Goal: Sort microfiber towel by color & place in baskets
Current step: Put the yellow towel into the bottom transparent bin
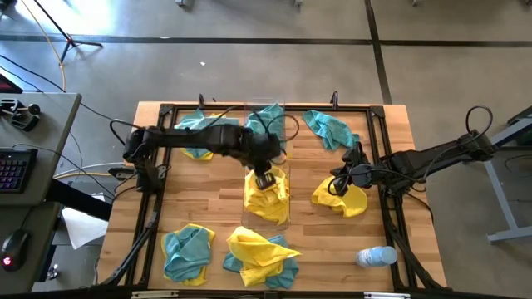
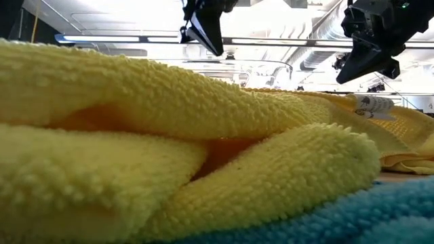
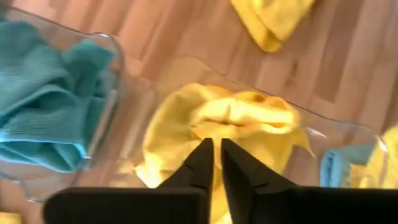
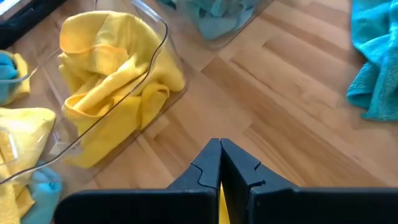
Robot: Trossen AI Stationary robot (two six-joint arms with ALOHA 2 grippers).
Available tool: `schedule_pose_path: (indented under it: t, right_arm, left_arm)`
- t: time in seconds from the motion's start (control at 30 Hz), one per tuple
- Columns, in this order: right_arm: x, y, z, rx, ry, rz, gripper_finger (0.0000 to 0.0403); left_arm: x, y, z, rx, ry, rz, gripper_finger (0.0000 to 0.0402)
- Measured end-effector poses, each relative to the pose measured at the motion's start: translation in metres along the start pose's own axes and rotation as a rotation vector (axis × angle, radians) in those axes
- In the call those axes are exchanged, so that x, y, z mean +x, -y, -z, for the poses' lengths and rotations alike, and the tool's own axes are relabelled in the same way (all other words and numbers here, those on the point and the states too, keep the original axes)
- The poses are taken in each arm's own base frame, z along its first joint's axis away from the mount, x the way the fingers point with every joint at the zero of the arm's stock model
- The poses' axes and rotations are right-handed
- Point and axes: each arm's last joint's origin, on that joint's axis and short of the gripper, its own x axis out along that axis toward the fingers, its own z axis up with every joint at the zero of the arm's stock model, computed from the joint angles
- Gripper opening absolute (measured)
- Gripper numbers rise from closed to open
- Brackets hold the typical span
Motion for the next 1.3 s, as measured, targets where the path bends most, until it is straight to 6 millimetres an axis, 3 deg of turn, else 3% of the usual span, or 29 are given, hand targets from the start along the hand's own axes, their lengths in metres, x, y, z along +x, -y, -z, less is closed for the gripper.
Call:
schedule_pose_path:
  t: [0.2, 0.37, 0.57, 0.83, 1.03, 1.3]
  right_arm:
    - [0.0, 0.0, 0.003, -0.002, -0.076, -0.028, 0.0]
    - [-0.005, 0.003, 0.002, -0.003, -0.157, 0.055, 0.0]
    - [-0.01, 0.001, -0.001, -0.015, -0.259, 0.201, 0.0]
    - [0.002, 0.006, 0.006, 0.121, -0.388, 0.382, 0.0012]
    - [0.012, 0.009, 0.011, 0.283, -0.414, 0.46, 0.0068]
    - [0.033, 0.011, 0.026, 0.396, -0.412, 0.549, 0.0151]
  left_arm:
    - [0.006, 0.026, 0.013, 0.069, 0.007, 0.054, 0.0004]
    - [0.026, 0.031, 0.043, 0.051, -0.016, 0.097, 0.0001]
    - [0.028, 0.011, 0.088, -0.064, 0.022, 0.103, 0.0]
    - [0.002, -0.02, 0.144, -0.183, 0.11, 0.115, 0.0]
    - [-0.017, -0.039, 0.178, -0.224, 0.158, 0.145, 0.0]
    - [-0.034, -0.053, 0.202, -0.217, 0.235, 0.176, 0.0]
